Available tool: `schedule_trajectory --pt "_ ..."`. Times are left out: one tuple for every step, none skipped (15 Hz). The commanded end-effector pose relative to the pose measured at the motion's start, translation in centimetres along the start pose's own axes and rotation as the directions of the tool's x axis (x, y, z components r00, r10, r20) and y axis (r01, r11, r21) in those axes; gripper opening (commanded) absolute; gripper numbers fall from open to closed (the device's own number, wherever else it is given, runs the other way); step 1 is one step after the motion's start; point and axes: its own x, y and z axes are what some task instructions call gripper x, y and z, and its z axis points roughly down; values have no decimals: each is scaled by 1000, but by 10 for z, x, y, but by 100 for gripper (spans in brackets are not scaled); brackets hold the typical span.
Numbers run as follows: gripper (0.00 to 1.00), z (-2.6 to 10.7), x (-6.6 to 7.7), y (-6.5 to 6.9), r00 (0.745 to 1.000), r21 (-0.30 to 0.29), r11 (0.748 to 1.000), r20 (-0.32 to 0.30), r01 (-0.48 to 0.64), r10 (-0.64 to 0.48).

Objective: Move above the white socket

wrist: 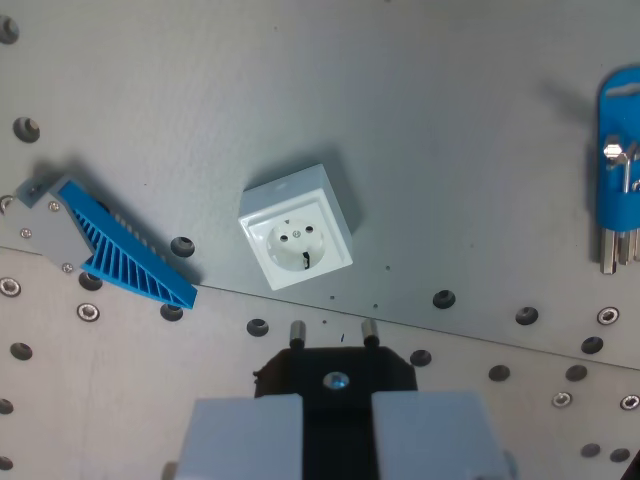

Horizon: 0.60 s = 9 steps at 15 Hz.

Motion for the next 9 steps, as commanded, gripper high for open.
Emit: schedule_trajectory --pt "0 0 0 0 1000 0 1000 0 0 0" --pt "0 0 0 0 1000 0 1000 0 0 0" --pt "0 0 0 0 1000 0 1000 0 0 0" --pt "0 0 0 0 1000 0 1000 1 1 -1" --pt "0 0 0 0 1000 1 1000 1 2 -2" --pt "0 0 0 0 1000 1 1000 0 3 -3" --pt "0 1 0 0 1000 1 1000 0 5 -5" --pt "0 1 -1 0 1000 1 1000 0 9 -9" --pt "0 2 -1 0 1000 1 1000 0 13 -13"
